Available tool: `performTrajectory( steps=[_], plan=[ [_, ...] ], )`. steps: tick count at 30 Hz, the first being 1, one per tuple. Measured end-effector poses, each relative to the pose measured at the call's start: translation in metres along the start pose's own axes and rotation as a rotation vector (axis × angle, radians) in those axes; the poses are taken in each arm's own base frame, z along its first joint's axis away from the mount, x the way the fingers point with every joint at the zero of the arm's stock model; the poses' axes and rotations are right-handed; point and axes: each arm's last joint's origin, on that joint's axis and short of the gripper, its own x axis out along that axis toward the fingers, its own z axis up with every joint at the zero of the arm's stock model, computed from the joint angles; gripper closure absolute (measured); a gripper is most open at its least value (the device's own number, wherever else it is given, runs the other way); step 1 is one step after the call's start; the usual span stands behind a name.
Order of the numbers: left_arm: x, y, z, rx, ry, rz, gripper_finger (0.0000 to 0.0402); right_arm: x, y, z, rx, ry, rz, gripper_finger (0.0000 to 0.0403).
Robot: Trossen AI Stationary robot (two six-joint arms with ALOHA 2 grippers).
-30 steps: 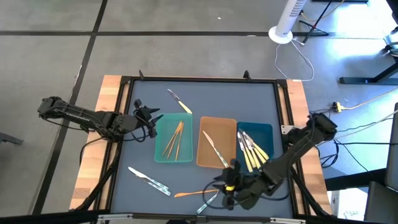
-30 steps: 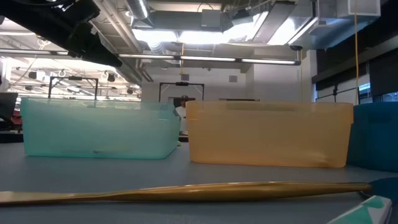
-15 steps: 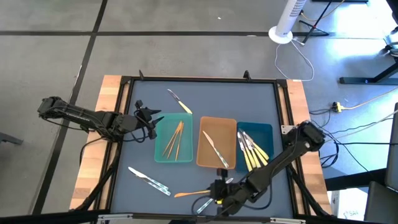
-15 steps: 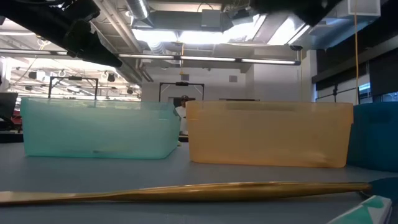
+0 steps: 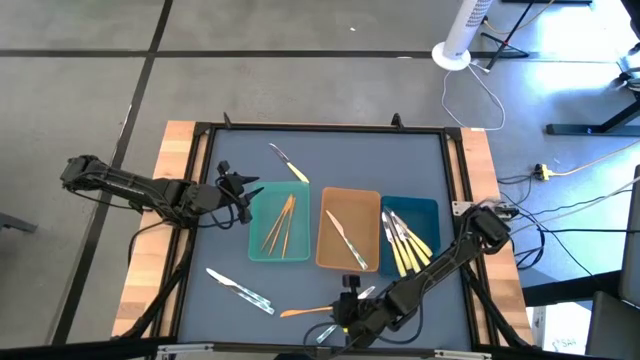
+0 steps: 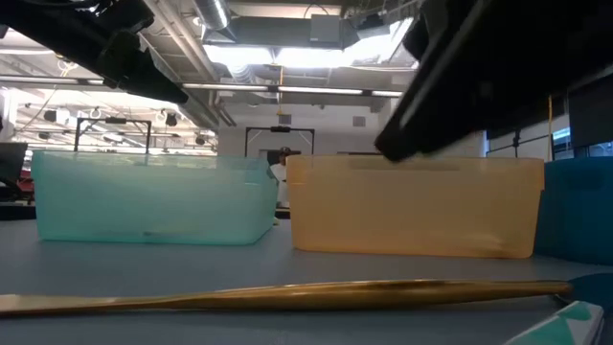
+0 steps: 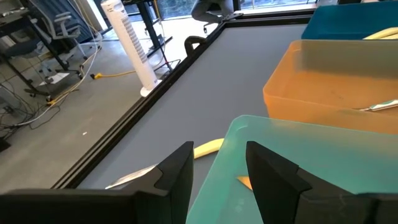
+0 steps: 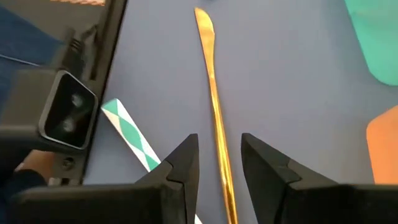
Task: Sort silverware by color (type)
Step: Put the gold knife into the green bin
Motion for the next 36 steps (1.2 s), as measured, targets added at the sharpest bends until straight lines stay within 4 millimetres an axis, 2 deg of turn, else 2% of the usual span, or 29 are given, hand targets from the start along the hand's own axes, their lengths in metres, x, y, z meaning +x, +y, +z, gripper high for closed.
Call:
performTrajectory(
  steps=[10,15,24,36],
  plan=[
    [0.000,0.000,0.000,0.001,0.001,0.000,0.0260,0.009,-0.011,0.003,0.018,0.010,-0.026,0.0297],
    [0.000,0.000,0.000,0.003,0.003,0.000,0.0261,0.014,-0.017,0.005,0.037,0.042,0.020,0.0297],
    [0.000,0.000,-0.002,0.013,0.015,0.002,0.0261,0.015,-0.016,0.003,0.034,0.066,0.050,0.0297],
    [0.000,0.000,-0.002,0.011,0.015,0.001,0.0261,0.030,-0.014,-0.008,0.023,0.097,0.043,0.0297]
  ],
)
